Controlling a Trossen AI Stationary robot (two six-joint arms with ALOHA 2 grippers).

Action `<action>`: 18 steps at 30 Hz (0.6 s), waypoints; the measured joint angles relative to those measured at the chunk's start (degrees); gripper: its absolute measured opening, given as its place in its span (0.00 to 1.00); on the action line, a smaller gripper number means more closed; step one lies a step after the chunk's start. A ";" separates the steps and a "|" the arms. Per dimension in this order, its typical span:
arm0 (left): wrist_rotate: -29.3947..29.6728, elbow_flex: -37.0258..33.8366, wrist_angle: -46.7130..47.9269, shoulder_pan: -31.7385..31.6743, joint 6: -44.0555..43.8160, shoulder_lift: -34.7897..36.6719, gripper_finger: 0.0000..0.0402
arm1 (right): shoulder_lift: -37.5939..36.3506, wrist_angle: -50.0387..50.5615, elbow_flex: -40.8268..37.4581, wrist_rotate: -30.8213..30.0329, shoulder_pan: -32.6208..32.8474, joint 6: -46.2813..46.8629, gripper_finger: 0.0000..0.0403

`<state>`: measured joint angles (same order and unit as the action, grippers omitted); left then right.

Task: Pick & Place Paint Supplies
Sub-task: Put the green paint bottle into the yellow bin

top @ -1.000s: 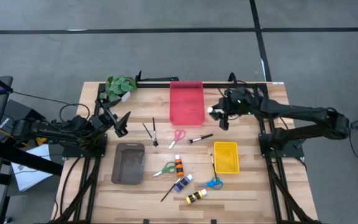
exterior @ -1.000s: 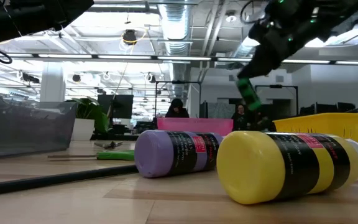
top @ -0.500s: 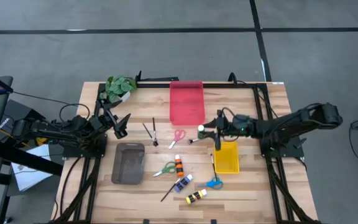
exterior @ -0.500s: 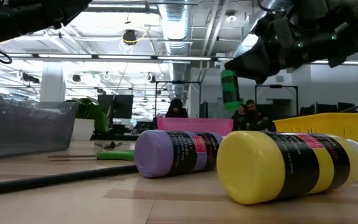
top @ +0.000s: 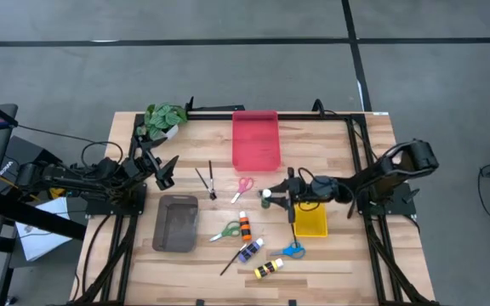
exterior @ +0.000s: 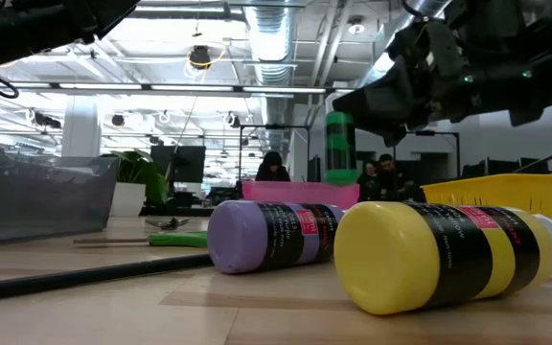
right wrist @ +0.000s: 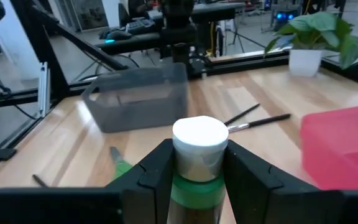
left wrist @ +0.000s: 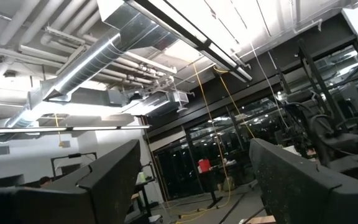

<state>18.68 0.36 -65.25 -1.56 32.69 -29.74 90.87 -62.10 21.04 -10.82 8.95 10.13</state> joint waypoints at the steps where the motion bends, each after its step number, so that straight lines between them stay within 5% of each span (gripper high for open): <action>1: 0.00 0.00 0.00 0.00 0.00 0.00 0.74 | 0.67 -0.73 0.10 -0.50 0.62 0.02 0.29; 18: -1.14 0.00 0.04 0.00 -0.42 0.00 0.74 | 12.27 -9.89 1.38 -8.95 6.85 -0.92 0.29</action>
<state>17.54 0.36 -65.21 -1.56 32.27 -29.74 103.14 -71.99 22.41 -19.77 15.79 9.21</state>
